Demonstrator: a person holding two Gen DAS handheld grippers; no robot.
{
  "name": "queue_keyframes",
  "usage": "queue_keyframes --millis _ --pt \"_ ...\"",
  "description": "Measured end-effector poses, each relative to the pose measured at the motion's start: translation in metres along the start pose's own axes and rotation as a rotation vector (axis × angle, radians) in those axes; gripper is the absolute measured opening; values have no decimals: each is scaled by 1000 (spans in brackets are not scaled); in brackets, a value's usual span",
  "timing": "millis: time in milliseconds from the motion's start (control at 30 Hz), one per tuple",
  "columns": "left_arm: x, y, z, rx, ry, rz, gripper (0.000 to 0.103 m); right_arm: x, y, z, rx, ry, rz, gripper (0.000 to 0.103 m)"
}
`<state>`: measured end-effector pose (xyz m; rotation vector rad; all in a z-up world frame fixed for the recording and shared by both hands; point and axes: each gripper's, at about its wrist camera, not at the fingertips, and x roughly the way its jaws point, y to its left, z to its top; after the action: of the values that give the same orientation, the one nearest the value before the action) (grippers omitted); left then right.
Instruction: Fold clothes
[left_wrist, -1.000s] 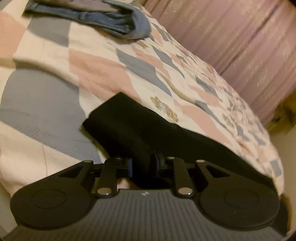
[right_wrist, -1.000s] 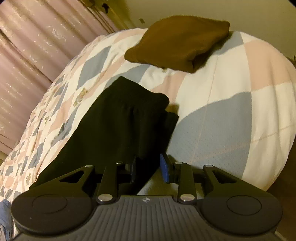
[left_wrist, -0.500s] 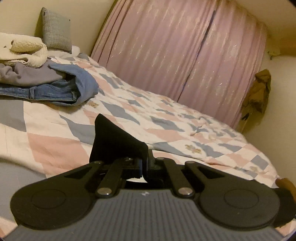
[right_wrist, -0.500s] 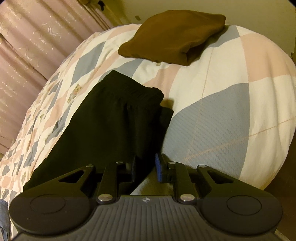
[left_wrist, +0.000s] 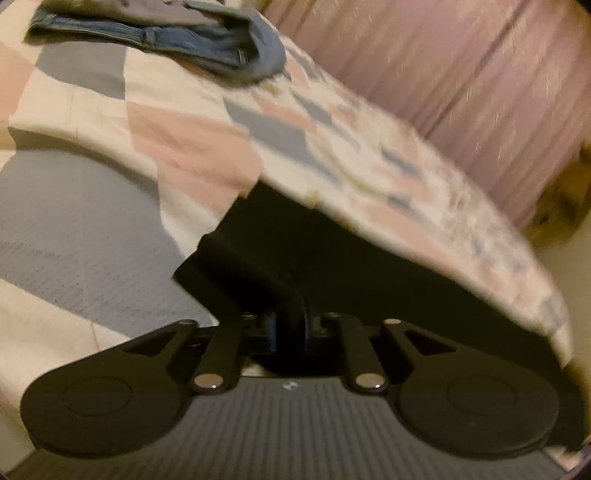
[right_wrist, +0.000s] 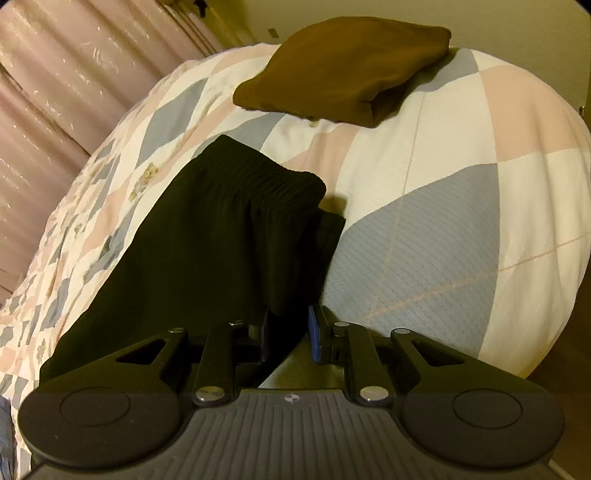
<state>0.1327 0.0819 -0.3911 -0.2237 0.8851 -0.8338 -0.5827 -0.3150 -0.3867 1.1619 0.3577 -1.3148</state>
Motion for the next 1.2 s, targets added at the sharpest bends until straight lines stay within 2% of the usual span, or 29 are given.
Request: queue_keyframes --millis 33,100,133,200,300,333,400,500,533,567,633,733,767,833,867,900,933,1067,1200 --pt "-2 0 5 -27 -12 -11 22 0 1 1 -2 2 -3 19" --pt "4 -2 15 -39 12 20 20 1 1 1 -2 4 -7 19" --pt "6 -4 17 -21 26 45 10 1 1 0 -1 3 -7 19" --pt "2 -11 19 39 21 82 8 1 1 0 -1 0 -9 18" --pt "-8 -24 11 191 -24 133 9 -5 7 1 -30 -12 -13 5" --pt "-6 -27 7 237 -17 158 9 -7 9 3 -40 -19 -12 5" --pt "6 -26 -2 278 45 204 11 -6 12 4 -60 -16 -22 5" --pt "8 -46 -11 433 38 297 16 1 17 -1 -120 -5 -69 9" --pt "4 -53 -11 468 24 324 22 -4 19 -2 -130 -24 -86 20" --pt "-2 -58 -10 497 10 358 33 -11 20 -3 -135 -52 -106 34" --pt "-14 -65 -6 535 -1 433 44 -29 24 -5 -161 -127 -161 41" --pt "-31 -87 -7 583 -38 483 38 -53 39 -14 -250 -239 -223 41" --pt "-33 -101 -11 629 -56 514 37 -60 48 -20 -298 -277 -213 41" --pt "-33 -126 -23 733 -100 588 38 -63 68 -35 -385 -285 -144 41" --pt "-34 -117 -19 710 -96 588 46 -63 78 -43 -427 -281 -102 43" --pt "-34 -108 -15 688 -92 589 50 -62 84 -50 -459 -271 -73 46" --pt "-35 -99 -11 665 -88 589 49 -57 84 -55 -471 -251 -67 48" --pt "-37 -63 6 576 -71 591 42 -38 84 -77 -518 -172 -42 48" --pt "-39 -27 23 486 -55 592 42 -32 77 -94 -544 -124 -17 51"
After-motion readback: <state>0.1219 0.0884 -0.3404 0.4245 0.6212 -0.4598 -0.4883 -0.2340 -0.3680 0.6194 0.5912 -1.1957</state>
